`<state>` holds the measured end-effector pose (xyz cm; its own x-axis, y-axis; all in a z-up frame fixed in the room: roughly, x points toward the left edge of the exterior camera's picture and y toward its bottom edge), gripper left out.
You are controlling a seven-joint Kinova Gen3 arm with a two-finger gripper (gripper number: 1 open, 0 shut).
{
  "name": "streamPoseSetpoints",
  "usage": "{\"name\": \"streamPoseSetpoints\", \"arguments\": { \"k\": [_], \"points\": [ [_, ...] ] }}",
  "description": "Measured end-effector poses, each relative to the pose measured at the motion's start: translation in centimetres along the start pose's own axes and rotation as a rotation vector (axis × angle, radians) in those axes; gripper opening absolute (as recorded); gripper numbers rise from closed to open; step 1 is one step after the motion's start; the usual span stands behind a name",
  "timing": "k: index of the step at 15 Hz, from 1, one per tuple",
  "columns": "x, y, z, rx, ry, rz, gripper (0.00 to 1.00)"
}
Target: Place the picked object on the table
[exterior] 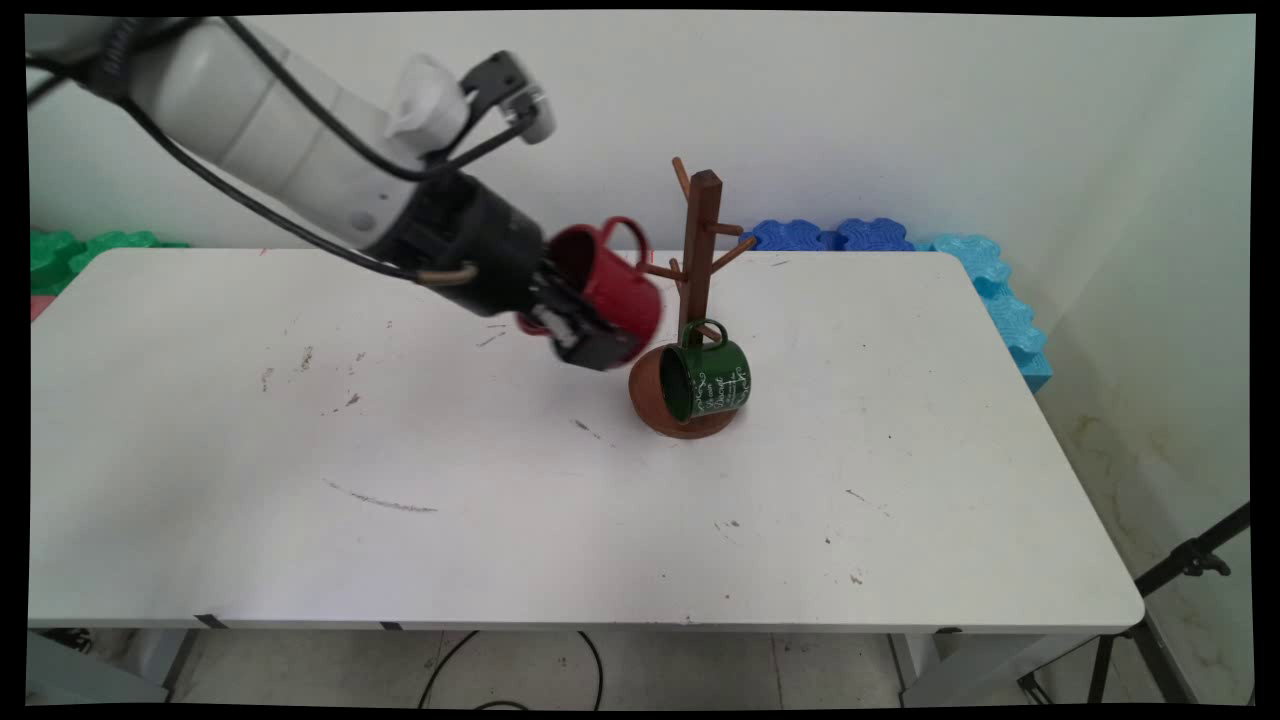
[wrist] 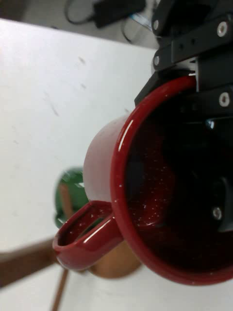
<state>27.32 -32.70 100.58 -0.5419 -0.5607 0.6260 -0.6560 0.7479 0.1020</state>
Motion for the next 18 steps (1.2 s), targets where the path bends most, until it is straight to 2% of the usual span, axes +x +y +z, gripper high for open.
{"name": "streamPoseSetpoints", "arguments": {
  "k": [2,5,10,14,18],
  "points": [
    [-0.6,-0.9,-0.7,0.023,-0.052,0.027,0.00],
    [-1.8,-2.6,-1.4,0.063,-0.158,0.085,0.00],
    [-3.7,-4.9,-0.7,0.106,-0.323,0.180,0.00],
    [-4.5,-6.5,0.9,0.104,-0.416,0.249,0.00],
    [-4.6,-8.1,2.9,0.074,-0.467,0.325,0.00]
  ]
}}
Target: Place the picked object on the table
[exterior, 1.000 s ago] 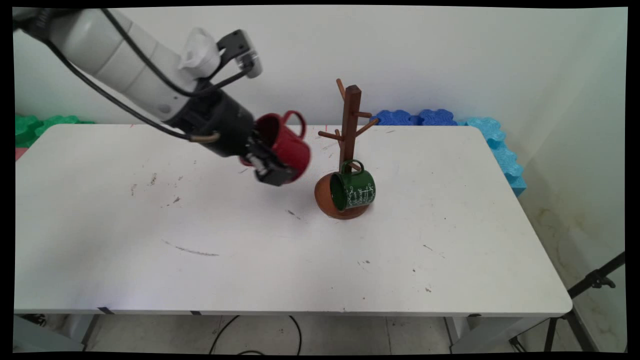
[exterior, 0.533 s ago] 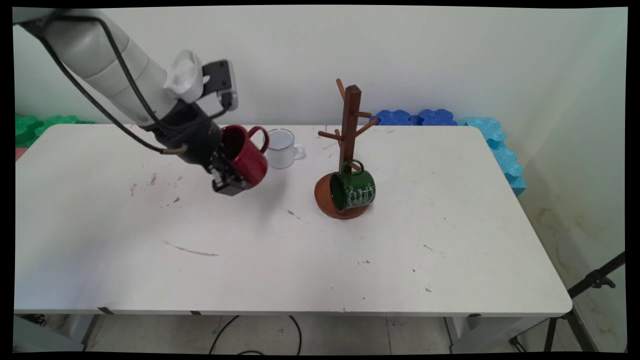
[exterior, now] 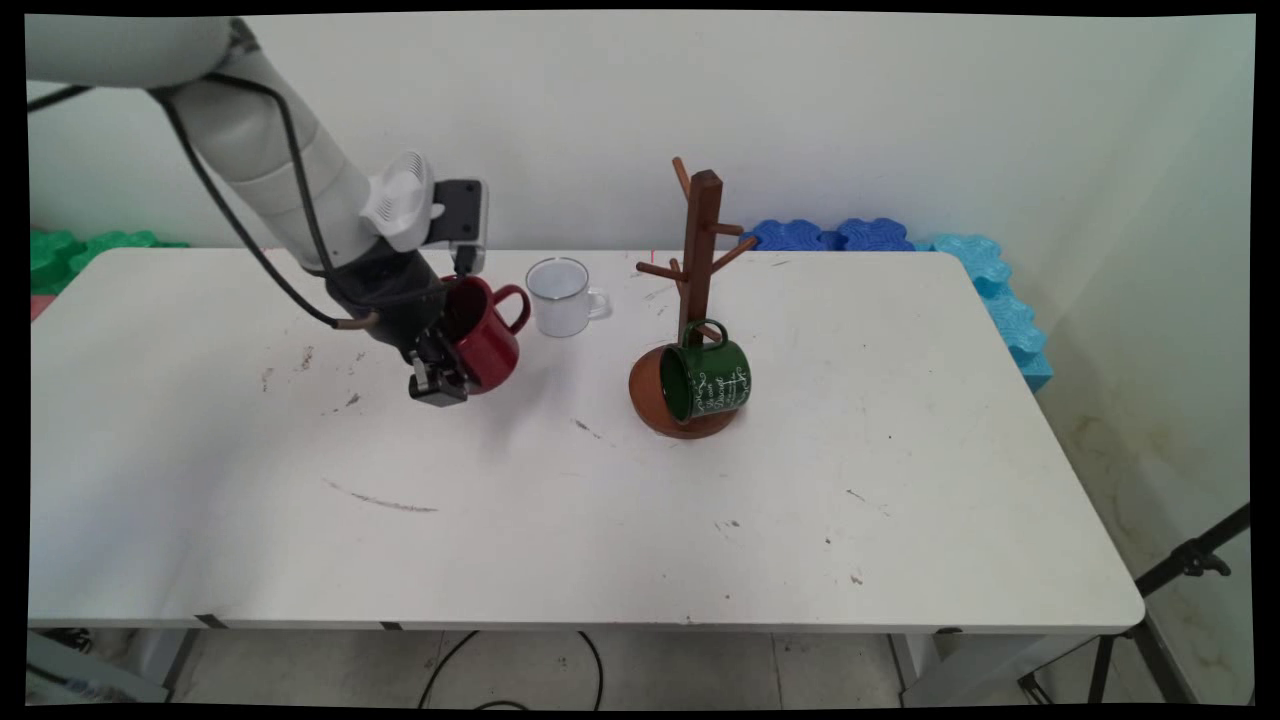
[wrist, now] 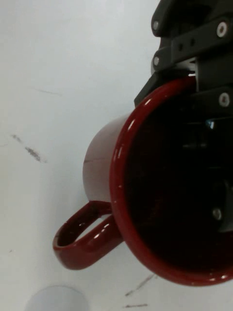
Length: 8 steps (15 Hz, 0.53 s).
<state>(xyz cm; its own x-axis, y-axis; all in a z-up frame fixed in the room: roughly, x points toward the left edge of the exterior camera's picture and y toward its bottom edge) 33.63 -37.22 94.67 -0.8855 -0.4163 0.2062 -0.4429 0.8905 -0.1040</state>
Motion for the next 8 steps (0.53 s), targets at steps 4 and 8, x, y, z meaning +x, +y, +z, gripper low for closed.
{"name": "streamPoseSetpoints", "arguments": {
  "k": [4,8],
  "points": [
    [0.5,-2.3,2.4,-0.026,-0.027,0.070,0.00],
    [1.0,-4.5,4.7,-0.058,-0.038,0.132,0.00]
  ]
}}
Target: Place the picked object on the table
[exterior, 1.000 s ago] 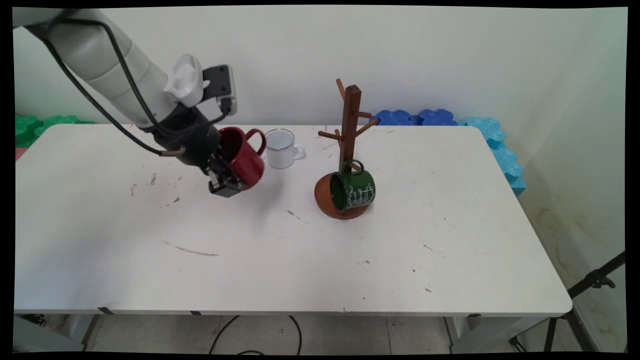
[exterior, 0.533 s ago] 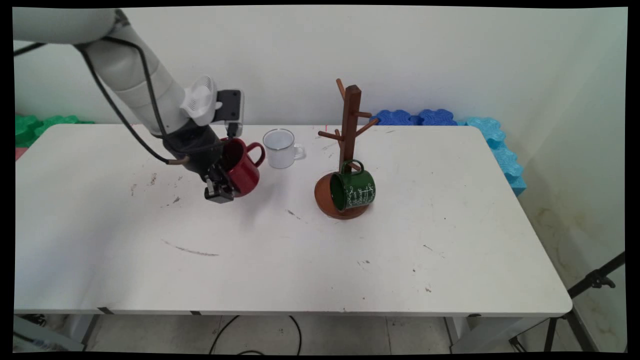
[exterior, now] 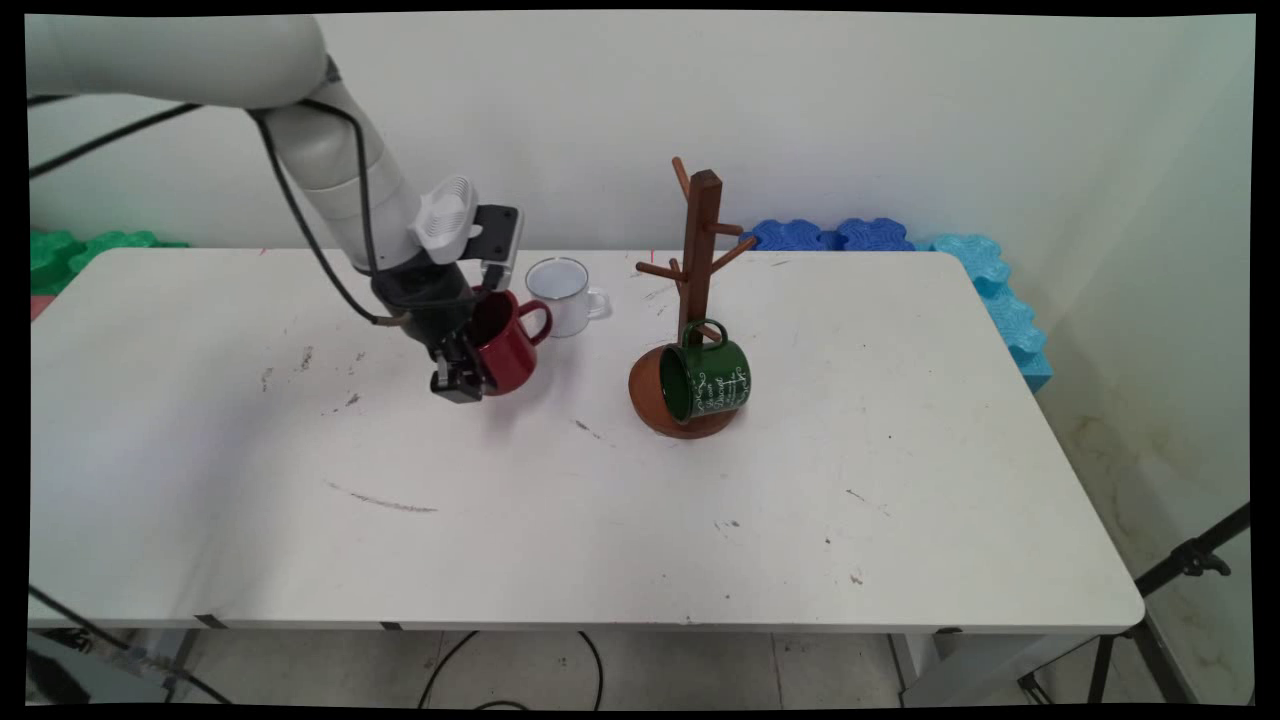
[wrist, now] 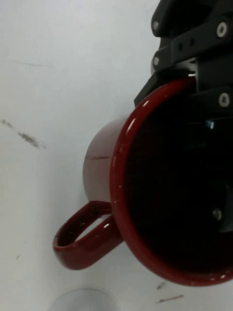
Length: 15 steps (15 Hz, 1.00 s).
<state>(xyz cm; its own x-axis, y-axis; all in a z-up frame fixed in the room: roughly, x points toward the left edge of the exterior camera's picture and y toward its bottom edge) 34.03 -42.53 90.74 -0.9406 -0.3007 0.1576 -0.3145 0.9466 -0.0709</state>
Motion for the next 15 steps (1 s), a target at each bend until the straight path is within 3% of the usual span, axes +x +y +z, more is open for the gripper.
{"name": "streamPoseSetpoints", "arguments": {
  "k": [9,15],
  "points": [
    [0.5,-4.3,4.4,-0.062,0.010,0.117,0.00],
    [0.5,-5.6,6.1,-0.079,0.011,0.160,0.00]
  ]
}}
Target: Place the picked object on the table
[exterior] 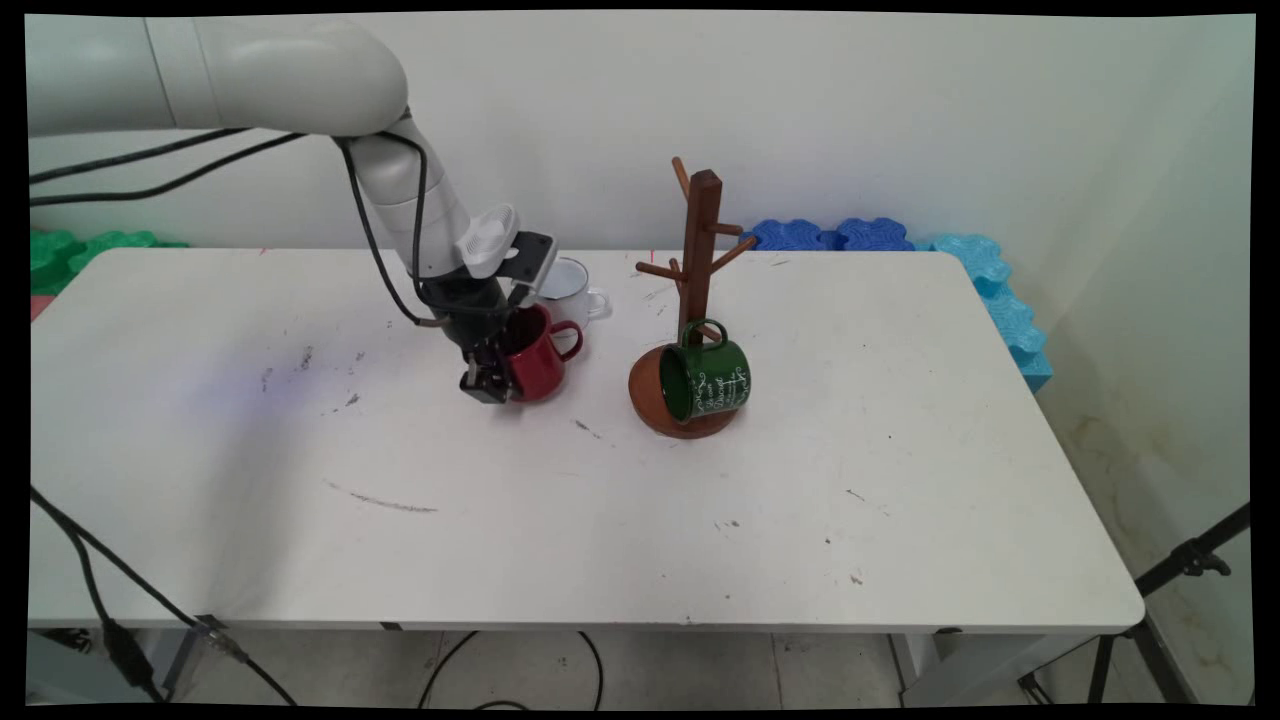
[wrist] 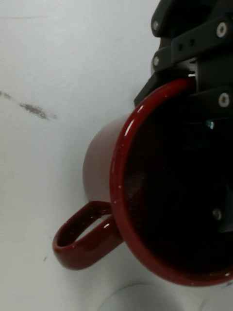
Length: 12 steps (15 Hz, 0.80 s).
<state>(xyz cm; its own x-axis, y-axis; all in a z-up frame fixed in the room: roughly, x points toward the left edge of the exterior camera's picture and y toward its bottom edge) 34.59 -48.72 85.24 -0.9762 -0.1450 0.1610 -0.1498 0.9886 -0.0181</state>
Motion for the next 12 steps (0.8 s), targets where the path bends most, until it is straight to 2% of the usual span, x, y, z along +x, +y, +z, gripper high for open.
{"name": "streamPoseSetpoints", "arguments": {
  "k": [8,9,12],
  "points": [
    [-0.3,-0.9,1.3,-0.010,0.007,0.036,0.00],
    [-0.3,-1.0,1.5,-0.009,0.009,0.041,1.00],
    [-0.3,-1.1,1.6,-0.008,0.020,0.049,1.00]
  ]
}}
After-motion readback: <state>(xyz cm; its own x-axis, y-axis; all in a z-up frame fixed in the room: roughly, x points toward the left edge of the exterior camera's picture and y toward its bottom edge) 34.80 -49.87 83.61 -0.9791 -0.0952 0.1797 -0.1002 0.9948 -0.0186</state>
